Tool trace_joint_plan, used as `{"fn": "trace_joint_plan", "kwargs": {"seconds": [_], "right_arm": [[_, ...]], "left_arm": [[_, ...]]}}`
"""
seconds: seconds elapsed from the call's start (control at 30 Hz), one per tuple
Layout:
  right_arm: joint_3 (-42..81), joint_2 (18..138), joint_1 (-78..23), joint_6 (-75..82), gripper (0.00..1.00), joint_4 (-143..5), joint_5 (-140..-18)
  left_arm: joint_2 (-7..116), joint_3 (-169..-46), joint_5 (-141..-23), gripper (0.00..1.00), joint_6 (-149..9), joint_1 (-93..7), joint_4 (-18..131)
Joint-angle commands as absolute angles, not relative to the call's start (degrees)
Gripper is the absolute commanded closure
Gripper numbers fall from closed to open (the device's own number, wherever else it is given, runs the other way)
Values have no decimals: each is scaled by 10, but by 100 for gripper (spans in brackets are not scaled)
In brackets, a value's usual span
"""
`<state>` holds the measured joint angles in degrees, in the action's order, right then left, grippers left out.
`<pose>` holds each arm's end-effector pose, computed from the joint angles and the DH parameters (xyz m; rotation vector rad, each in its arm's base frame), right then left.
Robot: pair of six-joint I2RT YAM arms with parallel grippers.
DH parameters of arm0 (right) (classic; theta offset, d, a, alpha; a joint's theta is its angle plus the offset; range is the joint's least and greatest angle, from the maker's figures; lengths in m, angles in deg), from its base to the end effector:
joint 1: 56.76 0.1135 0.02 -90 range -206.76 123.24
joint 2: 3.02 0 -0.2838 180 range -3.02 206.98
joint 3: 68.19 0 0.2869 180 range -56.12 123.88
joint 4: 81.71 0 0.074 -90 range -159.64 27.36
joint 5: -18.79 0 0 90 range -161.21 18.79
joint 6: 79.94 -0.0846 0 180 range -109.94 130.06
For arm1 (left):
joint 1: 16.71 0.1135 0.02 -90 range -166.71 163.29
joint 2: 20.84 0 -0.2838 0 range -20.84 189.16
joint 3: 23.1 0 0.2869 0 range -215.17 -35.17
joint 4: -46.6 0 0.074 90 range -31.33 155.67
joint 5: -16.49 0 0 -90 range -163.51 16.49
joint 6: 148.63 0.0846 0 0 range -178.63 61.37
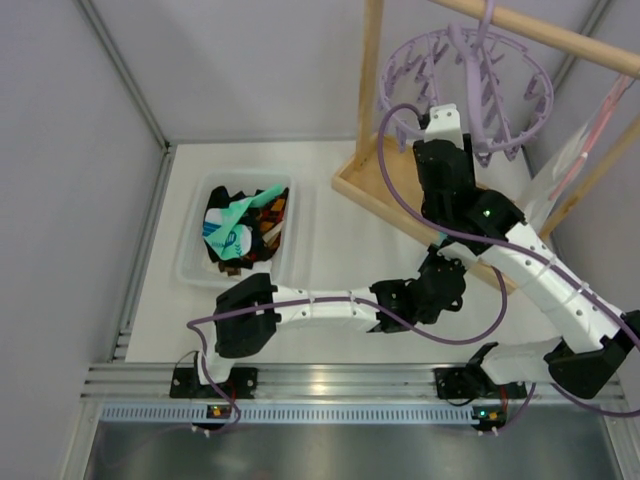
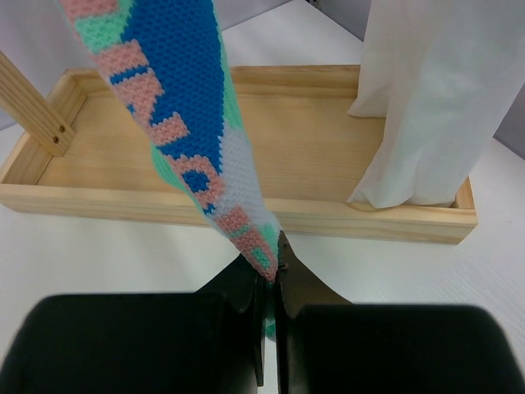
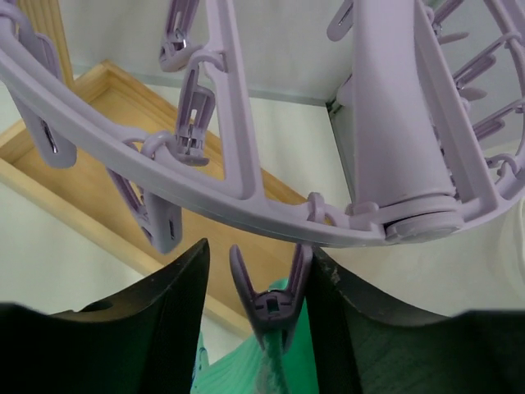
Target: Remove the socks clipped to the hanger
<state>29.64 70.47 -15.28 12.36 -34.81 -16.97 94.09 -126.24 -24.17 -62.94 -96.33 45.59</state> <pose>0.2813 0.1570 0.4565 -0.0958 1.8167 -0.4454 0.1617 -0.5268 0.2881 0.4938 1.6312 -0.3375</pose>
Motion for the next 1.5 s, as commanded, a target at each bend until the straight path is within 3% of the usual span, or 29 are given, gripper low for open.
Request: {"fn": "trace_joint_plan", "kwargs": {"seconds": [0.0,0.3,0.47,0.5,0.53,0.6,0.63,0.73,0.8,0.83,0.97,1.1,1.3,1.47], "right_arm": [[294,684,-161,142,55,-408,-179],[302,683,-166,137,87,-402,-212],[289,664,-168,126,87,-406,-230],[286,661,-169,124,81,-403,-235],[278,655,-169,118,57,-402,-239],[267,640,-169,107,49,-398,-253],[254,633,-170,104,38,-398,-258],[229,597,-170,69,19,-386,-290],[210,571,-169,53,12,-383,-330],[186,541,-170,37,3,-383,-345],[123,465,-170,3,1,-390,-414],[61,380,-170,-14,1,-411,-456],[24,309,-171,-29,0,-399,-467],[13,289,-171,-26,0,-397,-492]], "left_arm": [[926,-1266,-241,100,-627,-972,443],[916,-1239,-233,100,-644,-972,443],[885,-1170,-212,100,-684,-969,443],[868,-1157,-208,100,-688,-964,443],[855,-1126,-199,100,-698,-962,443],[801,-1088,-186,100,-706,-950,446],[776,-1046,-185,100,-715,-943,450],[681,-990,-173,100,-740,-911,512],[636,-971,-162,100,-738,-895,545],[598,-963,-154,100,-738,-879,584],[515,-962,-176,100,-745,-812,691],[468,-1025,-239,100,-767,-649,794],[495,-1182,-303,100,-763,-477,882],[539,-1211,-381,100,-790,-380,890]]}}
